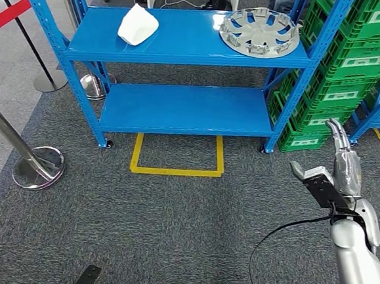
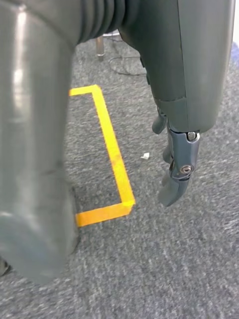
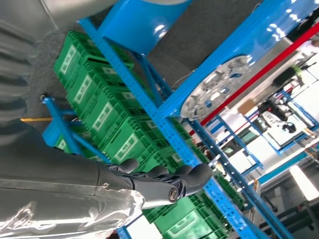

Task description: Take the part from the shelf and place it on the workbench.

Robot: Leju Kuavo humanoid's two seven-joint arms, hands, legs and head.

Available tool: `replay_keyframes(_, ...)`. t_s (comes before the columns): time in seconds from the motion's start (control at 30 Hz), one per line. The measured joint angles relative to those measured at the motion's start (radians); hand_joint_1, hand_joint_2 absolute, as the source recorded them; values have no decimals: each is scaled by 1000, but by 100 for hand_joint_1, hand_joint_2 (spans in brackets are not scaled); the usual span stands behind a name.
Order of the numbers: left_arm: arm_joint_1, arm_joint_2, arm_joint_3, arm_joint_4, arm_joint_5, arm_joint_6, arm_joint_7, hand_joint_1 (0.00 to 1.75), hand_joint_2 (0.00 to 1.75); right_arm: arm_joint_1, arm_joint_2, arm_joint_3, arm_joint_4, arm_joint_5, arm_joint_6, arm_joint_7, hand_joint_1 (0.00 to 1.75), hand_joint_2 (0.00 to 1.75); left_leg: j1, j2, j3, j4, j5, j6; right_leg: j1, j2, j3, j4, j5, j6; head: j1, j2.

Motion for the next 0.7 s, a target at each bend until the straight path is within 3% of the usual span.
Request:
replay_keyframes(0.3, 0, 6, 20, 0, 18, -32, -16, 0, 0, -35, 3, 14, 8, -32, 44, 0, 0, 175, 0, 0, -1, 0, 1, 0, 0, 0, 0, 0, 0, 0, 0, 0)
replay_keyframes(0.7, -1, 9, 21, 0, 8, -45, -18, 0, 0, -59, -9, 49, 16, 22, 95, 36, 0, 175, 0, 0, -1, 0, 1, 0, 0, 0, -1, 0, 0, 0, 0, 0)
